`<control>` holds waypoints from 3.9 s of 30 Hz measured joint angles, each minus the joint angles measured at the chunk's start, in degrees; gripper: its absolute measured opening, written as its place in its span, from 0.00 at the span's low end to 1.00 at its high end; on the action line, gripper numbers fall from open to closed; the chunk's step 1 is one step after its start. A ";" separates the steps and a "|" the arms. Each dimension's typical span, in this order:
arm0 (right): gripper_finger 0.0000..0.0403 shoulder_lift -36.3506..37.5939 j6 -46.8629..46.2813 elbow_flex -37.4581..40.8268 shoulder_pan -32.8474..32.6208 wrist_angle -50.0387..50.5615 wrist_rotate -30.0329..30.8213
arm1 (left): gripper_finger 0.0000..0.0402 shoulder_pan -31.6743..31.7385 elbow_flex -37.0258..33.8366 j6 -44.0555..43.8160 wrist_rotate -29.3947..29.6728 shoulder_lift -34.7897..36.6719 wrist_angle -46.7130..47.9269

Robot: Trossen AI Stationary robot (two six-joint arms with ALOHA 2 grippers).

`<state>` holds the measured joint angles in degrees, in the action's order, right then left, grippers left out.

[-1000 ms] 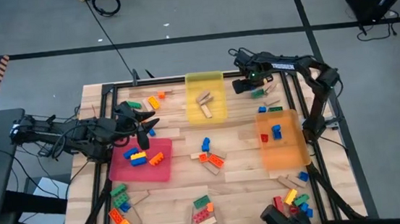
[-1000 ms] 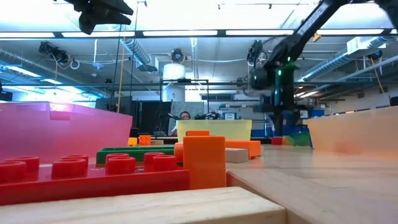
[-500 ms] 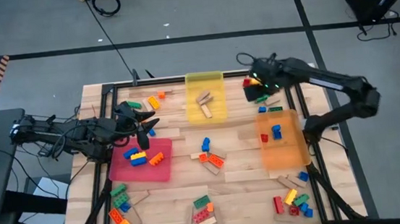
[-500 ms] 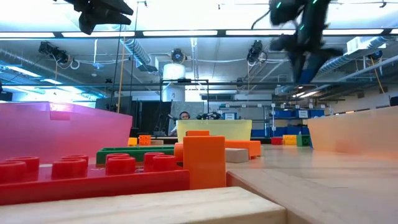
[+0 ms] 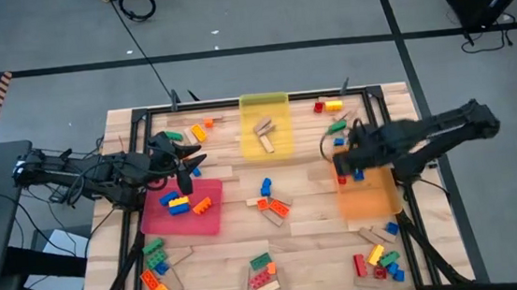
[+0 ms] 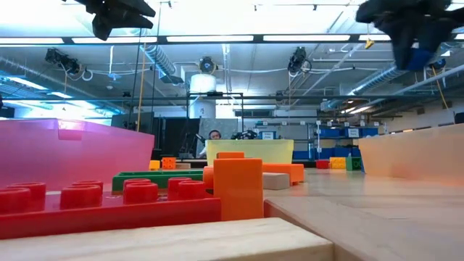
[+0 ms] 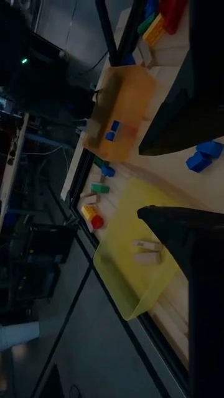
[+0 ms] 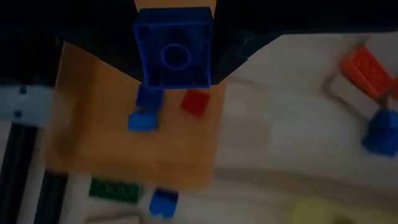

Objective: Sort blocks by size
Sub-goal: Put the 1 stud blue game piece into the orange bin, then put the wooden block into the yellow bin

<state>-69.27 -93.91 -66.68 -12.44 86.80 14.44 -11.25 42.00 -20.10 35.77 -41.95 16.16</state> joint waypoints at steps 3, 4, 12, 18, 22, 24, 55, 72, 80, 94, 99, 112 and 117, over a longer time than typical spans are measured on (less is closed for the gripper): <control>0.39 -0.82 -5.81 4.42 -4.59 -1.59 -3.73 | 0.38 0.00 0.00 -1.44 -0.04 0.00 0.00; 0.39 -0.88 -7.21 6.34 -5.86 -2.93 -5.11 | 0.38 0.00 0.00 -1.54 -0.04 0.00 0.00; 0.39 1.03 -12.27 23.35 -8.85 -22.03 -11.55 | 0.38 0.00 0.00 -1.09 -3.74 -0.04 0.00; 0.39 1.04 -12.62 30.34 -8.84 -31.89 -15.05 | 0.38 -0.73 0.03 2.95 -7.10 -0.13 0.03; 0.41 1.07 -11.24 32.10 -8.84 -33.46 -16.05 | 0.38 -3.65 1.96 3.47 -8.00 -3.30 0.45; 0.43 1.09 -10.52 32.61 -8.84 -34.02 -16.07 | 0.38 -5.27 3.83 4.05 -7.79 -6.20 1.42; 0.61 8.23 6.46 29.38 -17.15 -33.97 -12.49 | 0.38 -21.89 68.86 -58.88 -6.82 -72.13 62.26; 0.61 8.19 6.49 29.38 -19.90 -34.68 -9.62 | 0.38 -27.73 69.88 -84.94 -26.36 -83.32 58.94; 0.61 8.17 6.46 29.38 -19.87 -35.00 -9.32 | 0.38 -28.75 68.27 -86.39 -29.33 -85.36 48.09; 0.61 8.15 6.21 29.38 -19.87 -38.05 -9.33 | 0.49 -28.79 68.22 -88.08 -33.91 -89.43 46.34; 0.60 8.15 5.37 29.38 -19.87 -38.15 -9.33 | 0.56 -28.79 68.22 -88.07 -34.20 -89.61 46.19; 0.60 8.15 4.92 29.38 -19.87 -38.33 -8.59 | 0.61 -28.91 68.22 -87.97 -32.54 -90.73 46.82; 0.60 8.17 4.94 29.38 -19.85 -38.32 -8.47 | 0.60 -28.85 68.32 -87.86 -35.77 -92.20 46.62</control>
<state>-61.10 -88.96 -37.30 -32.29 48.48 5.97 -40.10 110.31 -107.96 0.00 -134.16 62.78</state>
